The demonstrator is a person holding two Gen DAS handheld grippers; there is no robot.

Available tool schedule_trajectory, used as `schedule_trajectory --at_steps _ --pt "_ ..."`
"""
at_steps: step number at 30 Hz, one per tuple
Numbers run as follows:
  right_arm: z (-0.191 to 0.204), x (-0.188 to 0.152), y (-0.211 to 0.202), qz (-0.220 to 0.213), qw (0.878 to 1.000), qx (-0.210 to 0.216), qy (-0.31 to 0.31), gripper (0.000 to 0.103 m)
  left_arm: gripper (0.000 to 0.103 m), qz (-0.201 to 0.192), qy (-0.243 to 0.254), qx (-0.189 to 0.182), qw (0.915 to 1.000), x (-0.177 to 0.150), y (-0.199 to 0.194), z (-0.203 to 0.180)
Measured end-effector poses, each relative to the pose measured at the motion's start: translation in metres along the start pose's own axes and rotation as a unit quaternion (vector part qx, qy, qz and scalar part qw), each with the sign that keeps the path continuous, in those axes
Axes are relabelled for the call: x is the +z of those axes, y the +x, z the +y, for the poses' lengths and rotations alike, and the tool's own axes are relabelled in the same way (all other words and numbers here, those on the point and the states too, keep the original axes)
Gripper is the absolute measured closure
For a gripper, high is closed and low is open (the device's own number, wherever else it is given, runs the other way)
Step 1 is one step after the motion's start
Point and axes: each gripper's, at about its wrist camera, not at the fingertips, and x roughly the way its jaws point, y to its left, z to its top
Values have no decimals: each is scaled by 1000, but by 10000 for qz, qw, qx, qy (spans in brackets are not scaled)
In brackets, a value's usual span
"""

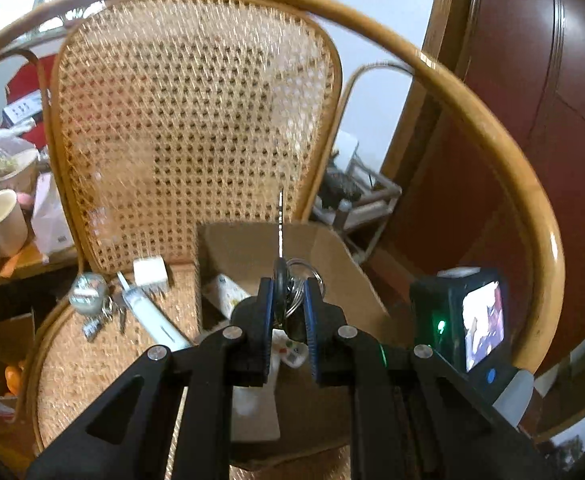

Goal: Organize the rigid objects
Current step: 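Carry the black car key into the cardboard box and release it, then move the left tool back to the seat toward the second black key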

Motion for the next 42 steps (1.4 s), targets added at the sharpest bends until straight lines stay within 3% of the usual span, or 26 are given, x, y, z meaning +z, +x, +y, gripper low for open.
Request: schedule_trajectory --at_steps 7,19,21,22,23,25,30,42 --pt "0 0 0 -1 10000 1 2 98 89 228 177 180 9994 -7 10 -5" --pt "1 0 0 -1 10000 -2 -8 98 87 182 211 306 9991 -6 10 -3" --pt "1 0 0 -3 10000 1 -6 98 75 184 196 443 9987 -5 10 -2" --pt "0 0 0 -1 10000 -6 -5 98 63 160 169 520 9984 -4 9 0" --pt "0 0 1 3 10000 -1 -5 98 41 112 105 591 9981 -1 7 3" --pt "1 0 1 0 10000 -6 -12 98 17 -99 -68 690 9975 2 0 10" --pt "1 0 1 0 10000 -4 -6 98 1 -180 -431 938 9945 9 -10 34" --pt "2 0 2 4 10000 -7 -18 98 0 456 -1115 1330 9838 7 3 107"
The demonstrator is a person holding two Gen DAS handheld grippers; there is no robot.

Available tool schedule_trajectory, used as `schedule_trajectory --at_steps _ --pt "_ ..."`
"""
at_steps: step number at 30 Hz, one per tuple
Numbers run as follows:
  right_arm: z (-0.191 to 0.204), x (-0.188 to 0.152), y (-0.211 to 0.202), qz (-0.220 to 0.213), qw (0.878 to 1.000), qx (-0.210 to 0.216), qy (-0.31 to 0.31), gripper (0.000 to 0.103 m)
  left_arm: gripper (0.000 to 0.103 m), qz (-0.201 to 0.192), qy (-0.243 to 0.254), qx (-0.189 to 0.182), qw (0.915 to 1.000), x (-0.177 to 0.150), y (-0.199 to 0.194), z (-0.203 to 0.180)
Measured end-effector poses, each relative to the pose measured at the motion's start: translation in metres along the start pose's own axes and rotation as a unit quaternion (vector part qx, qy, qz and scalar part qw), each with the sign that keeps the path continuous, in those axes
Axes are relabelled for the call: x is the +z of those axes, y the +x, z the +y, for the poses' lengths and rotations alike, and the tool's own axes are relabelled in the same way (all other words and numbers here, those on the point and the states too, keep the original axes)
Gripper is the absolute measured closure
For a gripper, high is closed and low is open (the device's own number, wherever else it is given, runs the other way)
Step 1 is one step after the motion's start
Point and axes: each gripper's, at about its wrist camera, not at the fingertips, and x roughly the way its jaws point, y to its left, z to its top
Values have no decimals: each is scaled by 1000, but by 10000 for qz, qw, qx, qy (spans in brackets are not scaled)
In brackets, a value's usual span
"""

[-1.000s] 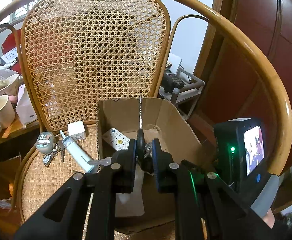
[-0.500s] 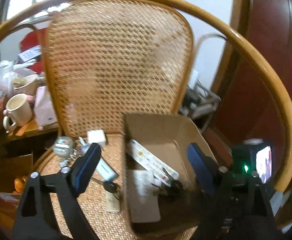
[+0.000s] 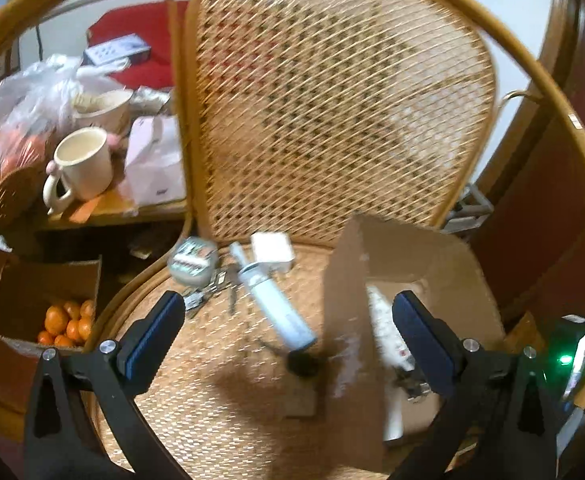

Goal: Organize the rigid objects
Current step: 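Move the left tool back to the seat toward the second black key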

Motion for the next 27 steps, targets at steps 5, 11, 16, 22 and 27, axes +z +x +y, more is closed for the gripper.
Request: schedule_trajectory --at_steps 5,11,16,22,27 --pt "1 0 0 0 10000 -3 -9 98 0 443 -96 74 9989 -1 21 22" --pt "1 0 0 1 10000 6 6 98 0 1082 -418 -62 9932 -6 49 49" --pt "2 -1 0 5 10000 5 -11 98 0 1368 -418 93 9897 -12 69 58" --pt "2 -1 0 3 10000 3 -14 98 0 1633 -268 -39 9862 -19 87 53" --pt "2 0 1 2 10000 7 -13 98 0 2032 -562 -292 9771 -23 105 56"
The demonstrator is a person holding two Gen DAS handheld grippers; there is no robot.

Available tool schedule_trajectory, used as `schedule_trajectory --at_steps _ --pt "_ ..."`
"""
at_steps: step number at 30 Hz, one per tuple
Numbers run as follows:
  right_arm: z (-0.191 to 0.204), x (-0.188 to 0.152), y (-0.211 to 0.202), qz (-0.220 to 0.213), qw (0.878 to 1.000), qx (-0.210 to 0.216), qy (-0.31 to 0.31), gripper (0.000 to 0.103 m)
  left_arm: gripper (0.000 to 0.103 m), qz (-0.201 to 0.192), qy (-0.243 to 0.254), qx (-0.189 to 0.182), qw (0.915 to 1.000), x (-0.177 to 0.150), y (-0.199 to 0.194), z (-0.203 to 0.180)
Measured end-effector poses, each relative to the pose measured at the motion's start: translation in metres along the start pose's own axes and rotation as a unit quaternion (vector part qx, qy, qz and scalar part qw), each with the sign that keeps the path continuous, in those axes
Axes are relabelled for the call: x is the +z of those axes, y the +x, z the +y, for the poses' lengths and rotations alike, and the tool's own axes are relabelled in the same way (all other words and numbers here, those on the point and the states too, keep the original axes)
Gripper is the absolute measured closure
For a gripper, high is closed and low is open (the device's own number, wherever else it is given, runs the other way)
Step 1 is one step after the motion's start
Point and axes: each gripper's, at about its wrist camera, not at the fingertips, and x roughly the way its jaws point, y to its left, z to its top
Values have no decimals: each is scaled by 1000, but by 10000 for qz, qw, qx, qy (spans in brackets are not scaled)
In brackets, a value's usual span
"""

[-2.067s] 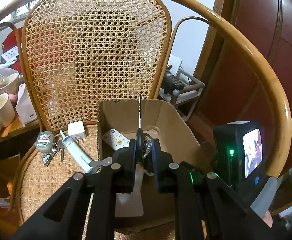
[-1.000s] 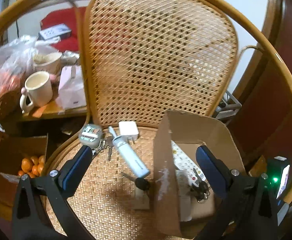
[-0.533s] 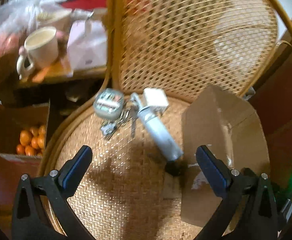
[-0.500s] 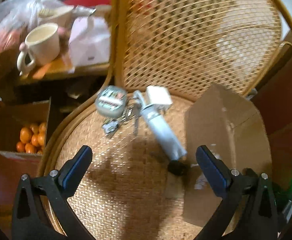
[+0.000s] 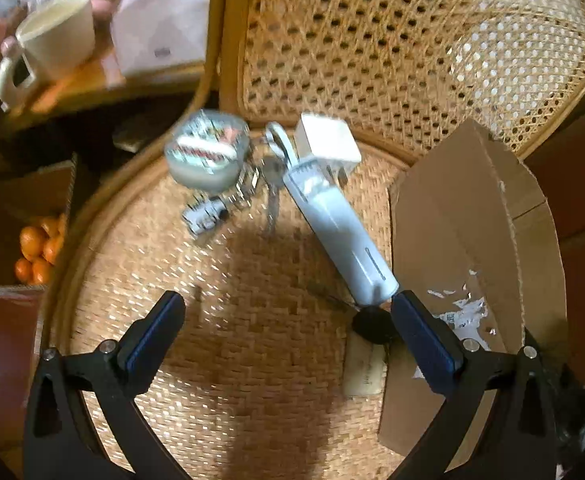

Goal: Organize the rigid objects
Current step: 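Move the left tool back to the seat toward the second black key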

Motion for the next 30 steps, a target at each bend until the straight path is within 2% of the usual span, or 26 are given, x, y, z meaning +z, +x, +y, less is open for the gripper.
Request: schedule_trajectory --at_steps 3,5,12,16,21,30 --pt "0 0 0 2 10000 -1 4 98 0 307 14 17 9995 0 14 -1" --pt "0 0 0 2 10000 -2 -2 98 0 375 -10 82 9993 -1 20 -2" --pt "0 0 0 0 10000 -1 5 98 0 297 -162 47 9994 4 22 -1" --pt "0 0 0 0 10000 -1 6 98 0 207 -235 154 9994 4 22 1" --pt "-1 0 0 -1 10000 0 5 98 0 110 -55 376 9992 -3 25 -12" --pt "-1 0 -1 -2 10000 -5 3 98 0 132 -86 355 9992 0 23 -11"
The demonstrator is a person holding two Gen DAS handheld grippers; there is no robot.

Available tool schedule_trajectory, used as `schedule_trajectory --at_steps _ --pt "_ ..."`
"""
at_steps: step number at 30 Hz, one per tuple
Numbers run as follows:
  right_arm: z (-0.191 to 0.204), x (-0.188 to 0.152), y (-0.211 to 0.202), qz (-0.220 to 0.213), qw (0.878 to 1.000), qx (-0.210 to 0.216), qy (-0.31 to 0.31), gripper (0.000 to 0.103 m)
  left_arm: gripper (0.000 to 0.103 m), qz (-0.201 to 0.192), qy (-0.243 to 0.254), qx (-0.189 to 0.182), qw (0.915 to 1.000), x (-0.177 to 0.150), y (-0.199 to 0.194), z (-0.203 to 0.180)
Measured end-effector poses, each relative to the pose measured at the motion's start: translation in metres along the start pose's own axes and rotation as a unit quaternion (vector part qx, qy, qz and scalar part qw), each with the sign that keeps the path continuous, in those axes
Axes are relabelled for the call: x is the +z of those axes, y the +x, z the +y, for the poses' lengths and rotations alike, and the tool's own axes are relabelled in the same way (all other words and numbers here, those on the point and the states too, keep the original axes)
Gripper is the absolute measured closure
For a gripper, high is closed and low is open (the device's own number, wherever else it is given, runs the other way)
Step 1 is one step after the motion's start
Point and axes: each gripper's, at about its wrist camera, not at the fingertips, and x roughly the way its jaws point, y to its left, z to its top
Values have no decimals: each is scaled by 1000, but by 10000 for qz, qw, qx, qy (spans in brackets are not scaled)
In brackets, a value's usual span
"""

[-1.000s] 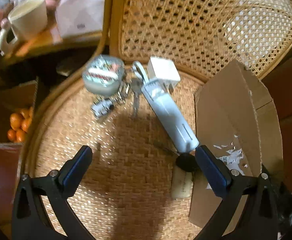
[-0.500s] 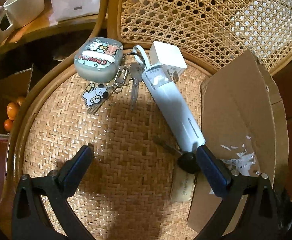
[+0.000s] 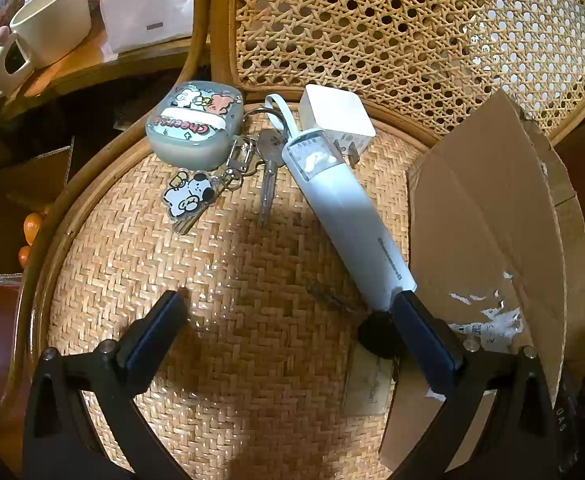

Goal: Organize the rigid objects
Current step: 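Move the left tool back to the seat toward the second black key, then grasp the black key with beige tag using the left tool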

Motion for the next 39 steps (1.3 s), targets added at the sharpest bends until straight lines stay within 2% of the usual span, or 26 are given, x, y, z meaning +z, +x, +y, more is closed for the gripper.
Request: schedule_trajectory --at_steps 4,8,12,16,18,22,25,27,28,30,33,37,39 --pt "0 0 0 -1 10000 1 -1 98 0 9 45 57 10000 0 1 2" --pt "0 0 0 -1 10000 -2 -1 98 0 -246 206 133 9994 -11 1 -4" --pt "0 0 0 -1 10000 6 -12 98 0 -196 664 117 9975 -19 1 -11" --pt "-2 1 0 -1 10000 -1 -12 98 0 -196 1442 234 9891 -31 -3 -17" --pt "-3 2 -1 -6 10000 -7 -5 98 0 -48 1705 262 9850 -34 -2 -19" --pt "-5 3 -1 -9 10000 -23 6 98 0 -42 2499 118 9682 -49 -6 -29" --pt "-5 2 -1 -9 10000 -20 13 98 0 -71 2661 -83 9639 -54 -9 -30" --pt "-6 2 -1 -8 10000 -22 17 98 0 -201 2701 -464 9615 -55 -16 -29" --pt "-6 2 -1 -8 10000 -23 15 98 0 -283 2752 -653 9587 -55 -20 -27" --pt "-6 3 -1 -11 10000 -27 7 98 0 -467 2969 -1056 9479 -59 -29 -29" --pt "-6 2 -1 -9 10000 -18 16 98 0 -588 3220 -877 9408 -61 -27 -34" --pt "-6 2 -1 -8 10000 -20 4 98 0 -435 3260 -828 9407 -61 -14 -33" --pt "-5 2 -1 -10 10000 -30 -7 98 0 -501 3293 -856 9390 -64 -14 -34"
